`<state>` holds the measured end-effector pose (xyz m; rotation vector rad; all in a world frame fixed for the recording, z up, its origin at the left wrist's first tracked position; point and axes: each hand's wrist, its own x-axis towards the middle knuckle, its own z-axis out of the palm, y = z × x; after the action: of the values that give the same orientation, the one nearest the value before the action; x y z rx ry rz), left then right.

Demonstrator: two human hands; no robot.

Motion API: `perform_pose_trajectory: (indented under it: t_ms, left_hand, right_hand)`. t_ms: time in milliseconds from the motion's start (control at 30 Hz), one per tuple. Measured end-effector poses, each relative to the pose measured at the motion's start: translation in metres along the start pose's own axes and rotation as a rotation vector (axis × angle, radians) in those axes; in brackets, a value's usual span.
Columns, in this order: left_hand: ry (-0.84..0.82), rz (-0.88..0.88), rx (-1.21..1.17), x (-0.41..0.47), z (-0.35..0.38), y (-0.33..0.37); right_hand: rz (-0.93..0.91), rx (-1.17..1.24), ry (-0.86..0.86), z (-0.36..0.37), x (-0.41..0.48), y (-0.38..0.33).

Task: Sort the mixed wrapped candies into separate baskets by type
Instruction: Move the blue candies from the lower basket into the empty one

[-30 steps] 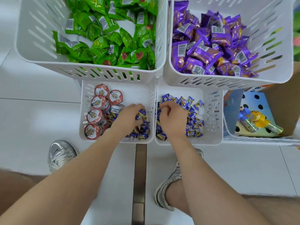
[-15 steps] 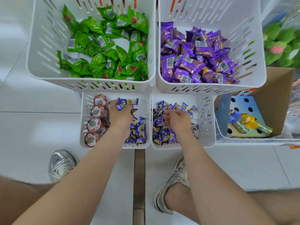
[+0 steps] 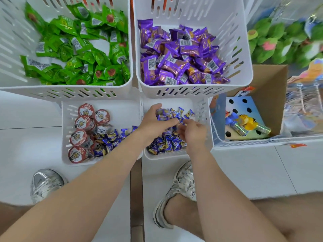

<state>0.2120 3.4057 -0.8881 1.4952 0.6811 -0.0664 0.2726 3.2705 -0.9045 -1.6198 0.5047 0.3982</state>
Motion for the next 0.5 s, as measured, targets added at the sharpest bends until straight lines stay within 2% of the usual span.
perform_pose_trajectory:
  t_ms: [67, 100, 133, 233, 300, 400, 467, 500]
  left_hand:
    - [-0.103, 0.063, 0.100, -0.001, -0.011, -0.002]
    - [-0.084, 0.155, 0.174, -0.002, -0.017, -0.005]
    - [0.002, 0.264, 0.233, -0.007, -0.023, -0.007]
    - [0.467, 0.451, 0.289, -0.021, -0.045, -0.024]
    - [0.642, 0.367, 0.376, -0.027, -0.068, -0.041]
    - [0.616, 0.075, 0.665, -0.034, -0.106, -0.071]
    - [0.574, -0.072, 0.802, -0.045, -0.121, -0.087]
    - [0.566, -0.088, 0.862, -0.050, -0.125, -0.093]
  right_hand:
    - [-0.081, -0.065, 0.012, 0.005, -0.001, 0.003]
    - [-0.139, -0.109, 0.028, 0.009, -0.003, 0.005]
    - [-0.212, -0.162, 0.039, 0.013, -0.004, 0.008]
    - [-0.434, -0.303, -0.013, 0.034, -0.016, 0.014]
    - [-0.600, -0.413, -0.105, 0.054, -0.032, 0.014]
    - [-0.873, -0.705, -0.294, 0.084, -0.054, 0.018]
    - [-0.930, -0.960, -0.520, 0.103, -0.059, 0.026]
    - [-0.907, -1.111, -0.634, 0.111, -0.061, 0.031]
